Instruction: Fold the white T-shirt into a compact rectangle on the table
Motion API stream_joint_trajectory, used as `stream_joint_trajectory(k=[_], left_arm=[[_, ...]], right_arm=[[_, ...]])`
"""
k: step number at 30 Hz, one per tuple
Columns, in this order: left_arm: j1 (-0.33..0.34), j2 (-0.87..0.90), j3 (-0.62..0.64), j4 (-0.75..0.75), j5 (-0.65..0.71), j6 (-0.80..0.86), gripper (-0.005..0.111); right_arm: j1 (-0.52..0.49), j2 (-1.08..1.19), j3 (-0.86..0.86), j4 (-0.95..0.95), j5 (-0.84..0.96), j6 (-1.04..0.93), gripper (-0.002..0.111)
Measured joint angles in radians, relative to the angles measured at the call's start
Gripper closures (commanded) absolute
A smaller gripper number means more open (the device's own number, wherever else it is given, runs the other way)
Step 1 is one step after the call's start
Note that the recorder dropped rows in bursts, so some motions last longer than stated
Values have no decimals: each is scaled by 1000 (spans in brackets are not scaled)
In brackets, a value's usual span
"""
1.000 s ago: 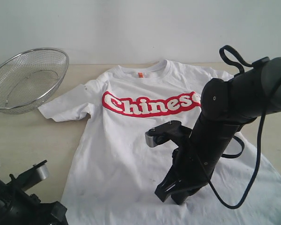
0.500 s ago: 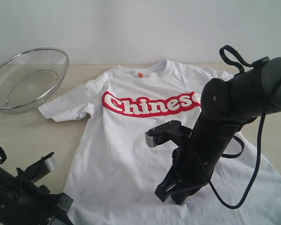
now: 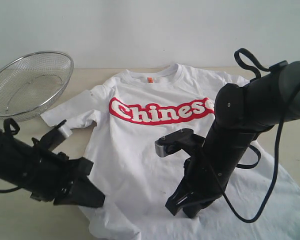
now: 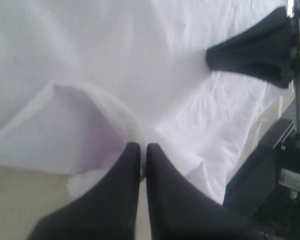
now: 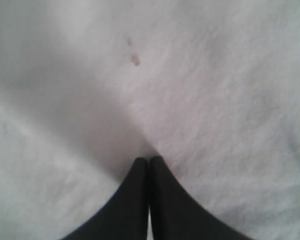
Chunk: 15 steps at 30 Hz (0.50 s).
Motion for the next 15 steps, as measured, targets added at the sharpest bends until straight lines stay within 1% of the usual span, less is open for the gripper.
stream_joint_trajectory(k=[4,10,13,14,15], left_arm=[[0,23,-75,-12,-36,1,102],[0,109,-152,-15,-45,1,102],[0,132,-163,-15,-12,12,102],[0,129,-164,-15,43,39,102],[0,122,-164,-12,70,47,102]], right_arm=[[0,0,0,0,-2,0,108],[0,-6,0,0,-6,-2,108],[0,-26,0,0,-2,-8,108],[0,-38,0,0,0,-8,108],[0,-40,0,0,0,-8,108]])
